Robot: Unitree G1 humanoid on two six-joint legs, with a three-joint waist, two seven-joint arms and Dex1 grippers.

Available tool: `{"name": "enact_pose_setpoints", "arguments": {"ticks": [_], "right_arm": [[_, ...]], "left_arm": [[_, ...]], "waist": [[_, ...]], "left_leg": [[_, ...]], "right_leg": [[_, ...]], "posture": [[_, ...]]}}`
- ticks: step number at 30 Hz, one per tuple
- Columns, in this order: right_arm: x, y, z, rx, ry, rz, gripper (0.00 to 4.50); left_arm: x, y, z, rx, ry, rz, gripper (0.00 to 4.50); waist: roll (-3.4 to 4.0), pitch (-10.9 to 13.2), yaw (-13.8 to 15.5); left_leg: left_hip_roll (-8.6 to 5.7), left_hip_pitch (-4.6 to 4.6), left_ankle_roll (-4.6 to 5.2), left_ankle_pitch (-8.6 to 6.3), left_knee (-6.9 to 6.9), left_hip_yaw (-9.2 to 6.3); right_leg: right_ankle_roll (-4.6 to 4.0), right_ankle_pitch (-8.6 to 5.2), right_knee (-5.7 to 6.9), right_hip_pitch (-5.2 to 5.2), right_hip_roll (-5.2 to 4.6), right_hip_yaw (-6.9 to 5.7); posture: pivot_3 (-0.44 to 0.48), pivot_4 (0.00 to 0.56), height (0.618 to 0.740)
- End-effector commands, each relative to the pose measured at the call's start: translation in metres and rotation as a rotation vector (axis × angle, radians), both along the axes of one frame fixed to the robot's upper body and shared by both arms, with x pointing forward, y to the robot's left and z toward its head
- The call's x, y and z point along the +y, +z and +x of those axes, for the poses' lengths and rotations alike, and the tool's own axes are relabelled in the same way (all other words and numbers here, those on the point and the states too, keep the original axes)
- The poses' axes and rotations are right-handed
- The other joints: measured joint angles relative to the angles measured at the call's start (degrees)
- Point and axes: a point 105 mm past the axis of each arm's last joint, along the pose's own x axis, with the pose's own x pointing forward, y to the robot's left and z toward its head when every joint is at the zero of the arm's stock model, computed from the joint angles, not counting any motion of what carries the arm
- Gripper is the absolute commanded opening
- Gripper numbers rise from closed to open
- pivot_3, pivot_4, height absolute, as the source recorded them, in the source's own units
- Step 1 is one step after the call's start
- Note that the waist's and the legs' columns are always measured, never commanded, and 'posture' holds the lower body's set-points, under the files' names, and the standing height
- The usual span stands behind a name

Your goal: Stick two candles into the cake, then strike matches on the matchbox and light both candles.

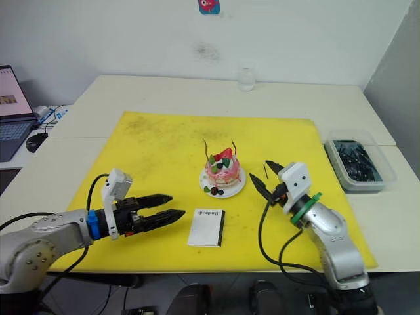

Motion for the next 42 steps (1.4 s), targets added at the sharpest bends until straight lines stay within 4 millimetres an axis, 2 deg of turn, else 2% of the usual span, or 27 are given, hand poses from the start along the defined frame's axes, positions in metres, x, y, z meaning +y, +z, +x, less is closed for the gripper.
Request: {"name": "enact_pose_setpoints", "arguments": {"ticks": [1, 4, 7, 13, 18, 23, 29, 33, 42], "right_arm": [[0.006, 0.005, -0.015, 0.016, 0.105, -0.062, 2.16], [0.013, -0.01, -0.026, 0.075, 0.187, -0.161, 1.09], [0.017, -0.018, -0.032, 0.112, 0.219, -0.195, 0.06], [0.023, -0.036, -0.04, 0.183, 0.282, -0.264, 0.06], [0.031, -0.041, -0.039, 0.203, 0.326, -0.306, 0.06], [0.044, -0.05, -0.036, 0.235, 0.347, -0.331, 0.06], [0.05, -0.062, -0.034, 0.254, 0.364, -0.412, 0.06], [0.064, -0.054, -0.035, 0.243, 0.402, -0.379, 0.06], [0.079, -0.043, -0.035, 0.228, 0.437, -0.333, 0.06]], "left_arm": [[-0.007, 0.003, -0.013, 0.153, -0.066, -0.073, 4.5], [-0.015, -0.006, -0.018, 0.239, -0.101, -0.059, 4.5], [-0.021, -0.012, -0.015, 0.278, -0.087, -0.064, 4.5], [-0.031, -0.024, -0.003, 0.336, -0.047, -0.076, 4.5], [-0.039, -0.027, 0.005, 0.359, -0.035, -0.107, 4.5], [-0.046, -0.032, 0.003, 0.384, -0.049, -0.105, 4.5], [-0.051, -0.034, 0.002, 0.391, -0.052, -0.105, 4.5], [-0.053, -0.037, 0.001, 0.395, -0.05, -0.103, 4.5], [-0.057, -0.04, -0.003, 0.401, -0.059, -0.103, 4.5]], "waist": [[0.0, 0.0, 0.0], [-0.02, 0.0, 0.0], [-0.03, 0.0, 0.0], [-0.05, 0.0, 0.1], [-0.06, 0.0, 0.2], [-0.08, 0.0, 0.6], [-0.07, 0.0, 1.4], [-0.07, 0.0, 1.5], [-0.07, 0.0, 1.6]], "left_leg": [[0.0, 0.01, 0.0, 0.0, 0.0, 0.01], [0.0, 0.0, 0.0, 0.0, 0.0, -0.02], [-0.02, 0.0, 0.0, 0.0, -0.01, -0.02], [-0.05, -0.01, 0.0, 0.0, 0.0, -0.02], [-0.1, 0.0, 0.0, 0.0, 0.05, -0.03], [-0.14, 0.02, 0.0, 0.01, 0.09, -0.04], [-0.15, 0.0, 0.0, 0.01, 0.08, 0.0], [-0.14, 0.02, 0.0, 0.01, 0.09, -0.02], [-0.19, -0.01, 0.0, 0.01, 0.08, 0.0]], "right_leg": [[0.0, 0.0, -0.01, 0.0, -0.01, 0.01], [0.0, 0.0, 0.0, 0.0, 0.0, -0.02], [0.0, -0.01, -0.02, 0.01, 0.0, 0.0], [0.0, -0.01, -0.01, 0.01, -0.01, 0.0], [0.07, 0.04, -0.01, 0.05, -0.04, 0.01], [0.1, 0.06, -0.01, 0.07, -0.08, 0.02], [0.11, 0.06, -0.04, 0.06, -0.1, 0.04], [0.11, 0.07, -0.03, 0.07, -0.1, 0.02], [0.12, 0.07, -0.07, 0.09, -0.15, 0.03]], "posture": [[0.0, 0.15, 0.74], [0.0, 0.15, 0.74], [0.0, 0.15, 0.74], [0.0, 0.15, 0.74], [0.0, 0.15, 0.74], [0.0, 0.15, 0.74], [0.0, 0.15, 0.74], [0.0, 0.15, 0.74], [0.0, 0.15, 0.74]]}}
